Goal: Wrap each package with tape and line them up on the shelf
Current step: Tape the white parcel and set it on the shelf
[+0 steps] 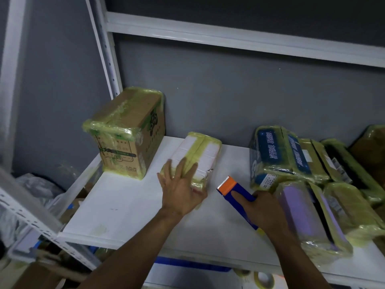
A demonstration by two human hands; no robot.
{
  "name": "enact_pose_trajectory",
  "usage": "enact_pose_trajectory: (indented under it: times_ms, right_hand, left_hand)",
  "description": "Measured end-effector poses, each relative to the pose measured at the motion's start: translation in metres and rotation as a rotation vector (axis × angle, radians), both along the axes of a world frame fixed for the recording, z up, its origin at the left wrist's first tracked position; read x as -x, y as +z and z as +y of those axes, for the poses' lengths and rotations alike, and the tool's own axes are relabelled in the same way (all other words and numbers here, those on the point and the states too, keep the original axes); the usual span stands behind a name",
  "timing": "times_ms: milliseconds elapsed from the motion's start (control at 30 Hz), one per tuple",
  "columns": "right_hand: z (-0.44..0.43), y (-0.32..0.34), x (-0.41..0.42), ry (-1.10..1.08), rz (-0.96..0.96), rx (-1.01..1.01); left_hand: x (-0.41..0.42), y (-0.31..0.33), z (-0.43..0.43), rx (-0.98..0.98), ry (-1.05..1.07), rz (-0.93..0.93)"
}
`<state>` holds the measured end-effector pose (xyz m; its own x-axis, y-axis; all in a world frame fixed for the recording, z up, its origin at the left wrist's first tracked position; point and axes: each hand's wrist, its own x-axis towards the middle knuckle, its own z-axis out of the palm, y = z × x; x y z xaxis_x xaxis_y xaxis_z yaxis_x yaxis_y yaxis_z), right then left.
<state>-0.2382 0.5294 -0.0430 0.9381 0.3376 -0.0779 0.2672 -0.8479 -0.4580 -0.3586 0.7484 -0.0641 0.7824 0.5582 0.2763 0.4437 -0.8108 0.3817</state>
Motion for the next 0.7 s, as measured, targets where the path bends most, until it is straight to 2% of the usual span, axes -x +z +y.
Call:
enact_pose_trajectory:
  times_ms: [167,333,500,600,700]
  right_hand:
    - [-0.006,-0.001,0.008,-0.041,0.06,-0.146]
    - [-0.005,-0.006,0.031,-0.051,0.101,-0.194]
    - [0.017,-0.011,0.058,0.032,0.118,-0.303]
    - [0.037,-0.013,0.069,0.126,0.134,-0.328]
    - [0.06,-0.018,0.08,0.201,0.157,-0.326]
  left_hand:
    - [0.017,0.0,0.001,-0.051,-0.041,-0.036]
    - [0.072,0.001,-0.009,-0.054,-0.017,-0.055]
    - [0.139,0.001,-0.021,-0.086,0.023,-0.234]
    - [0.173,0.002,-0.024,-0.098,0.111,-0.249]
    - [0.201,0.005,-0.025,-0.107,0.255,-0.168]
